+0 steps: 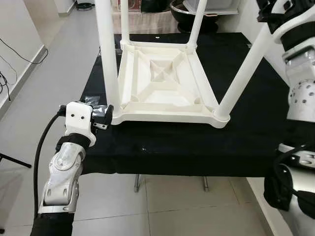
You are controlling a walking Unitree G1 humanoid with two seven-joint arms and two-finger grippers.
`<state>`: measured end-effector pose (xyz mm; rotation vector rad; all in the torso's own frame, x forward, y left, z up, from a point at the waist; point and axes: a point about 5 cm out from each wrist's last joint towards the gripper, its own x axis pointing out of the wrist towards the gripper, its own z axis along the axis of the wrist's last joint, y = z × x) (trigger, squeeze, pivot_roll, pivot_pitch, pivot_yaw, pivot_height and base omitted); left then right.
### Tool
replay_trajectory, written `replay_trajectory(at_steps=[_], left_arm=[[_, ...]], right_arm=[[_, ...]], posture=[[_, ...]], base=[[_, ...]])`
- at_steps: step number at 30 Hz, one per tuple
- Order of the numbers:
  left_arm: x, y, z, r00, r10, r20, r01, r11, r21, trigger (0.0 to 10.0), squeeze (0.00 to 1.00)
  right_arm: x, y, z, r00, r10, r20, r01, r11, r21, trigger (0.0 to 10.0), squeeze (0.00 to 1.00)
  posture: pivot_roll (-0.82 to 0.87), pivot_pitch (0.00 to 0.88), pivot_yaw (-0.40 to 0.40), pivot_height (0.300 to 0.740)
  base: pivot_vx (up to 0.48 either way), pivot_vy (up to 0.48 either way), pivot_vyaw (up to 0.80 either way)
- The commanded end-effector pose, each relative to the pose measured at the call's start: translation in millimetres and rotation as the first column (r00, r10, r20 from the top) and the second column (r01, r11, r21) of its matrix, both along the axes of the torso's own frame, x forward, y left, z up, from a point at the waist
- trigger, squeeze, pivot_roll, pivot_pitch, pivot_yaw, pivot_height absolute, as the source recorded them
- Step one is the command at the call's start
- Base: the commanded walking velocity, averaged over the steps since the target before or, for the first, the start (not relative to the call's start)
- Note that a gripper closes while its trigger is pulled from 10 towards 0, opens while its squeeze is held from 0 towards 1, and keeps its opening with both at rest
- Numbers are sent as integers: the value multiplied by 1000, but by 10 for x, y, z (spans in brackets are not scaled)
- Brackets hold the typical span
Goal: Building children table
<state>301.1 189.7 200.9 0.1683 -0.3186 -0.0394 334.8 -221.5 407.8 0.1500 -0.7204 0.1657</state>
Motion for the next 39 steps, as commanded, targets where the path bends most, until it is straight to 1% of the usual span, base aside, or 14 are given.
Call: replay_trajectory(at_steps=[1, 5, 13, 16, 18, 21, 28, 30, 33, 34, 35, 36, 37, 39], left_arm=[[-5, -17, -6, 1000, -2, -4, 2, 1000, -13, 10000, 0], [-8, -43, -13, 1000, -2, -5, 2, 1000, -16, 10000, 0], [-12, -58, -4, 1000, -4, -2, 4, 1000, -19, 10000, 0], [-7, -59, -11, 1000, -3, -5, 3, 1000, -20, 10000, 0], [-7, -59, -11, 1000, -3, -5, 3, 1000, -20, 10000, 0], [-1, -68, -16, 1000, -4, -7, 4, 1000, -23, 10000, 0], [3, -73, -12, 1000, -6, -6, 6, 1000, -23, 10000, 0], [6, -71, -6, 1000, -7, -5, 7, 1000, -22, 10000, 0], [6, -74, 5, 1000, -7, -3, 7, 1000, -21, 10000, 0], [6, -74, 5, 1000, -7, -3, 7, 1000, -21, 10000, 0], [5, -73, 8, 1000, -7, -2, 7, 1000, -21, 10000, 0], [5, -73, 8, 1000, -7, -2, 7, 1000, -21, 10000, 0], [4, -74, 10, 1000, -7, -2, 7, 1000, -22, 10000, 0], [4, -74, 11, 1000, -6, -2, 6, 1000, -22, 10000, 0]], right_arm=[[-42, -95, 57, 999, -40, 27, 40, 999, 21, 10000, 0], [44, -66, -12, 998, -59, -3, 59, 998, -10, 10000, 0], [55, -87, 3, 997, -77, 16, 77, 997, 3, 10000, 0], [-25, -206, 147, 992, -99, 83, 95, 994, 49, 10000, 0], [-25, -206, 147, 992, -99, 83, 95, 994, 49, 10000, 0], [-82, -300, 209, 984, -134, 113, 128, 990, 63, 10000, 0], [-122, -401, 239, 977, -169, 130, 160, 984, 82, 10000, 0], [-88, -421, 201, 978, -181, 100, 174, 982, 72, 10000, 0], [14, -313, 67, 986, -163, 40, 163, 987, 8, 10000, 0], [14, -313, 67, 986, -163, 40, 163, 987, 8, 10000, 0], [47, -228, 14, 992, -124, 25, 125, 992, -29, 10000, 0], [47, -228, 14, 992, -124, 25, 125, 992, -29, 10000, 0], [73, -147, -37, 995, -96, 13, 96, 993, -73, 10000, 0], [88, -94, -71, 997, -78, 5, 78, 992, -102, 10000, 0]], posture=[[2, 139, -46, 740], [4, 142, -52, 740], [6, 144, -52, 740], [1, 148, -50, 740], [1, 148, -50, 740], [0, 149, -47, 740], [2, 149, -43, 740], [1, 149, -43, 740], [3, 150, -43, 740], [3, 150, -43, 740], [6, 153, -44, 740], [6, 153, -44, 740], [7, 154, -45, 740], [7, 154, -45, 740]], base=[[0, 0, 0], [0, 0, 0], [0, 0, 0], [0, 0, 0], [0, 0, 0], [0, 0, 0], [0, 0, 0], [0, 0, 0], [0, 0, 0], [0, 0, 0], [0, 0, 0], [0, 0, 0], [0, 0, 0], [0, 0, 0]])
